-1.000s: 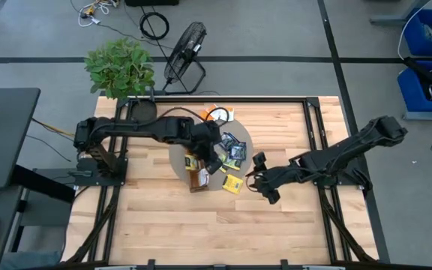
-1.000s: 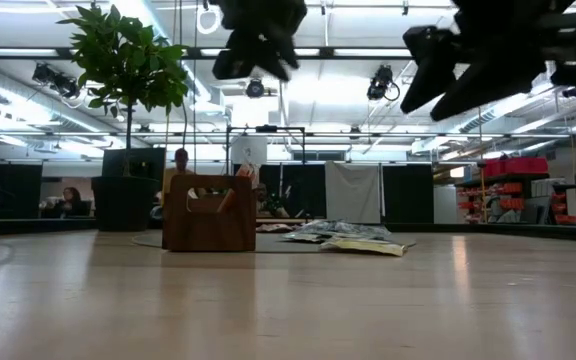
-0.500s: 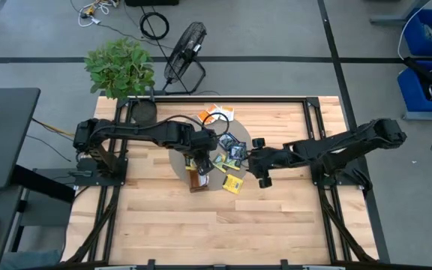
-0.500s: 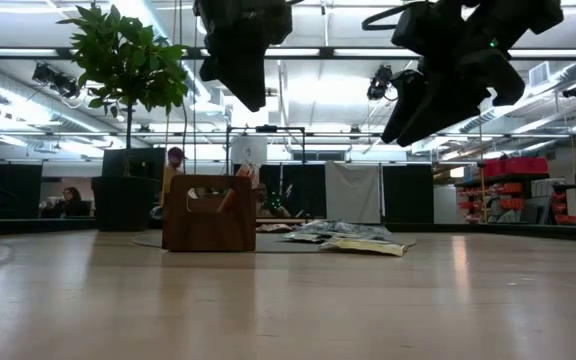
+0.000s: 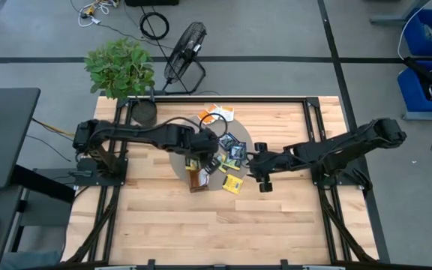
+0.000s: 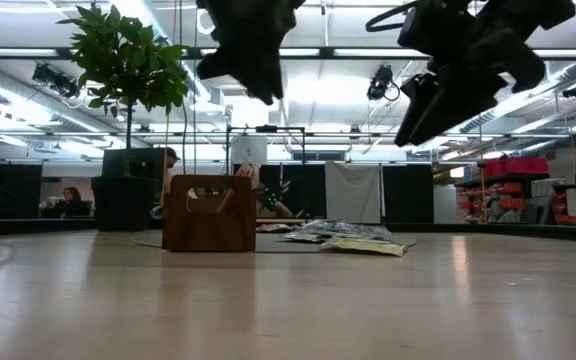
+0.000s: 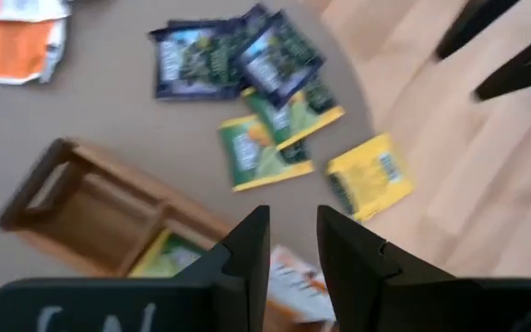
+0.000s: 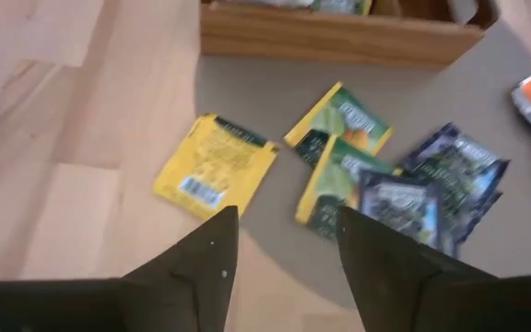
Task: Pick & Place Tea
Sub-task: Put the yellow tea bag into the middle section of the wooden organizer
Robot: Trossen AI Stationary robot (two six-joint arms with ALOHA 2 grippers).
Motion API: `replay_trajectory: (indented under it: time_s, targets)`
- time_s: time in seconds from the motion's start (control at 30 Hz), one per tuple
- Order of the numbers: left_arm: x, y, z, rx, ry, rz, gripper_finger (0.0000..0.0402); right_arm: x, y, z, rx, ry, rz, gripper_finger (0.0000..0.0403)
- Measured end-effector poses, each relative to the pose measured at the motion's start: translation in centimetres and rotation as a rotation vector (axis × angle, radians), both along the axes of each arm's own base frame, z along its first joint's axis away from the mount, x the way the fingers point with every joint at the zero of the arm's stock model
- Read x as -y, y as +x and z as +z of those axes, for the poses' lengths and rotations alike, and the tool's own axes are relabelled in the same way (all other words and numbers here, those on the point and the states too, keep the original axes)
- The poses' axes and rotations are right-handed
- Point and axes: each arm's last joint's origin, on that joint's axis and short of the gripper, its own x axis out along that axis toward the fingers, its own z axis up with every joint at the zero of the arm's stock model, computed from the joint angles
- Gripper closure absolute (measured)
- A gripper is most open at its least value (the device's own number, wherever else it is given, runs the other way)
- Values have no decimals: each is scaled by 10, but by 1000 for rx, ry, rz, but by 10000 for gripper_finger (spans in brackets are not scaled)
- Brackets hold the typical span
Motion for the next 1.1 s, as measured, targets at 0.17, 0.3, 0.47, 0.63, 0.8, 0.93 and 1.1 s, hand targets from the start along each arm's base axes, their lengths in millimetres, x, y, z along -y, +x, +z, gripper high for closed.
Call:
replay_trajectory:
  time_s: [0.17, 0.3, 0.47, 0.63, 0.8, 0.93, 1.1]
  targets:
    - [14, 4, 3, 69, -27, 2, 305, -12, -6, -3, -41, 37, -4, 211]
    - [24, 3, 3, 74, -47, 4, 305, -24, -10, -4, -53, 62, 4, 211]
    - [36, 2, 3, 83, -75, 13, 305, -34, -13, -3, -35, 36, -11, 211]
    - [38, 2, 3, 82, -65, -8, 305, -36, -14, -3, -29, 19, -15, 211]
    - [34, 6, 5, 106, -21, -68, 305, -35, -13, -3, -28, -5, -4, 211]
    - [28, 10, 8, 138, 5, -92, 305, -30, -12, -2, -16, -97, -13, 211]
    - [18, 11, 8, 128, 55, -133, 305, -19, -9, -2, -16, -153, -32, 211]
